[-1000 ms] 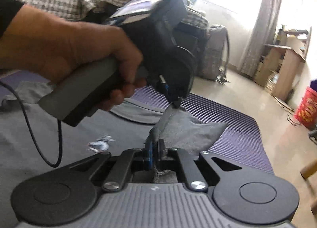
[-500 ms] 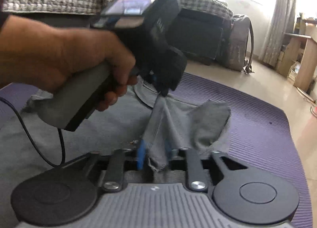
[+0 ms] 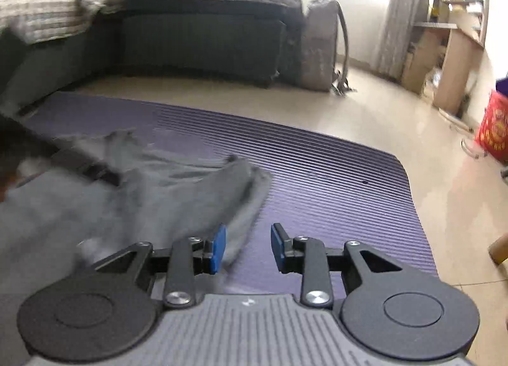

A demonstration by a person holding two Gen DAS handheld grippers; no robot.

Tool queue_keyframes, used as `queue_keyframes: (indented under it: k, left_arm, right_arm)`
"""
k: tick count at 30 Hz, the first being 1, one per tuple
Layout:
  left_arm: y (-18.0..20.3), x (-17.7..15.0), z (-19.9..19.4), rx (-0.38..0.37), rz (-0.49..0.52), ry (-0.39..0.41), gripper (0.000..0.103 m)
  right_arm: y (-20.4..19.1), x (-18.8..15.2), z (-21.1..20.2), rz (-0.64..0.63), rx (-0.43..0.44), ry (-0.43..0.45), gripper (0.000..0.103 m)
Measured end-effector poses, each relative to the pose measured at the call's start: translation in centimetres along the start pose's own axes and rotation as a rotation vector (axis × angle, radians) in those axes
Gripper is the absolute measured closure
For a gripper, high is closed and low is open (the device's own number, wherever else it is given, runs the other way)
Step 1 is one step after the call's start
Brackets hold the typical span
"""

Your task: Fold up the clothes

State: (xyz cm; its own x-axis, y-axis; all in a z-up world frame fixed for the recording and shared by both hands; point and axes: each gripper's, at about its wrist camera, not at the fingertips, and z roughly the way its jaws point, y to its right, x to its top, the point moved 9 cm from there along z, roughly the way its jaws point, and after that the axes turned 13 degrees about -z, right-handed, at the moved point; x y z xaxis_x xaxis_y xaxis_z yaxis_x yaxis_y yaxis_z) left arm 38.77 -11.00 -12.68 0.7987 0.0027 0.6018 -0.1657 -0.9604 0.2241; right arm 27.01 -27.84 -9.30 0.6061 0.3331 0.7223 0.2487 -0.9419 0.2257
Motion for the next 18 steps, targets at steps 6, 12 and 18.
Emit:
queue_keyframes:
  k: [6, 12, 18]
  left_arm:
    - [0.0, 0.7, 2.0, -0.009, 0.022, 0.029, 0.06]
    - [0.7, 2.3, 3.5, -0.081, 0.097, 0.056, 0.055]
    - [0.7, 2.0, 4.7, -0.102, 0.102, 0.015, 0.072]
  right_arm:
    - [3.3, 0.7, 6.4, 0.094, 0.044, -0.067, 0.073]
    - [5.0, 1.9, 9.8, 0.232, 0.136, -0.089, 0.073]
    - [4.9, 2.6, 12.6, 0.289, 0.167, -0.123, 0.073]
